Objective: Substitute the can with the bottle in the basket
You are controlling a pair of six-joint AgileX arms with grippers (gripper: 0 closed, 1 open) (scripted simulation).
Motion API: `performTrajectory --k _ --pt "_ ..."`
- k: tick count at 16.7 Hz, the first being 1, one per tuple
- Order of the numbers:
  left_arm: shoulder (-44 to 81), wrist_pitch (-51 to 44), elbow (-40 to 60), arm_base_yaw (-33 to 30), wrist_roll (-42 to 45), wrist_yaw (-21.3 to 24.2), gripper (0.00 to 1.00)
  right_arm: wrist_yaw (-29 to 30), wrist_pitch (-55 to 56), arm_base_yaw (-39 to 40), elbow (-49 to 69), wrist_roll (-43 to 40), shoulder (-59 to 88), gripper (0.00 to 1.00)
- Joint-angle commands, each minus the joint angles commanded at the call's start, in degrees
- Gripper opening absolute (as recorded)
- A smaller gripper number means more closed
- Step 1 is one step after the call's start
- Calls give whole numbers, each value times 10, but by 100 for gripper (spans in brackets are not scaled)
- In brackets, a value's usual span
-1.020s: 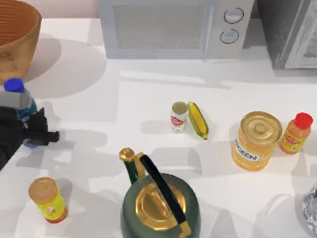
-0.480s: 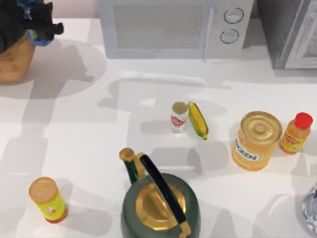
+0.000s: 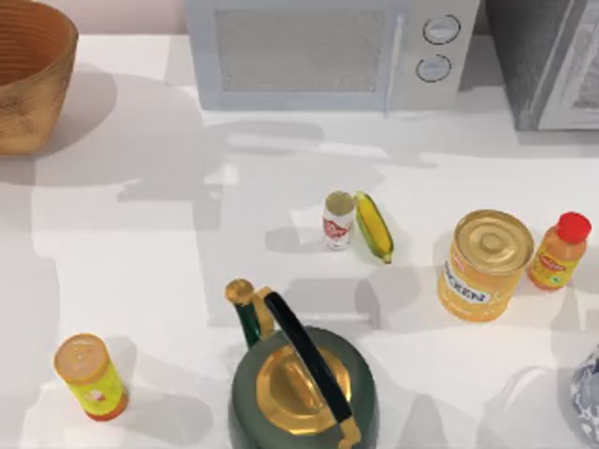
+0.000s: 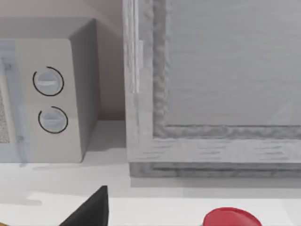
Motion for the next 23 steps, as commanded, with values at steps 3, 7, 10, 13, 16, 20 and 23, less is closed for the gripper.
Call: performTrajectory --k 3,7,10,13,16,20,23 --pt "4 -17 14 13 1 4 0 0 0 0 0 0 0 100" --pt "3 -15 13 10 2 2 0 0 0 0 0 0 0 100" --pt "34 5 24 8 -1 -3 0 0 0 0 0 0 0 100" --pt "64 26 34 5 -2 -9 0 0 0 0 0 0 0 100" --pt "101 49 45 -2 -5 -11 0 0 0 0 0 0 0 100" --pt "113 60 49 -6 -5 -12 0 0 0 0 0 0 0 100" --pt "113 60 49 -6 -5 -12 15 0 0 0 0 0 0 100"
